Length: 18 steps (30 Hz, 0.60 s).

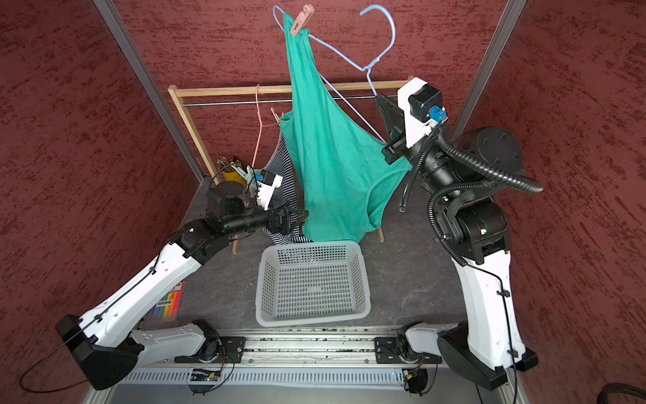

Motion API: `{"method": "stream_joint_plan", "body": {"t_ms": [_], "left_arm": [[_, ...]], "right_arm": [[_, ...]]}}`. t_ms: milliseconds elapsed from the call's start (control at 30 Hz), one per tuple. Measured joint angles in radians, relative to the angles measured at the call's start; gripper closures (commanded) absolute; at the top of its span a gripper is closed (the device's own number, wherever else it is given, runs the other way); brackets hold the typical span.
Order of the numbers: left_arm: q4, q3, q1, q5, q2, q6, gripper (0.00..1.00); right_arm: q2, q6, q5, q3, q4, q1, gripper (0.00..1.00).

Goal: Remove the clothespins securing tank tops to the hanger
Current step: Place the tank top in the basket.

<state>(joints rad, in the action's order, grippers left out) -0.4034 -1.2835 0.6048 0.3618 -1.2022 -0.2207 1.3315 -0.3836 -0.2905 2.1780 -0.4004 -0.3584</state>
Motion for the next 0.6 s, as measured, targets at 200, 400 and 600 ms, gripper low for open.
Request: {"method": "stream_joint_plan", "body": {"t_ms": [200,400,600], "left_arm": [[0.008,0.011,-0.001,0.0,0.01,0.0,0.0],[0.016,0.029,-0.006,0.0,0.017,-0.001,0.0],[0.037,0.056,-0.006,0.0,0.047,-0.012,0.0]], "right_arm": [[0.066,-0.017,-0.032,0.177,-0.006,0.0,1.0],[0.061,-0.017,-0.069,0.195,0.027,0.0,1.0],[0.068,-0.021,-0.068,0.263,0.049,0.0,1.0]]}}
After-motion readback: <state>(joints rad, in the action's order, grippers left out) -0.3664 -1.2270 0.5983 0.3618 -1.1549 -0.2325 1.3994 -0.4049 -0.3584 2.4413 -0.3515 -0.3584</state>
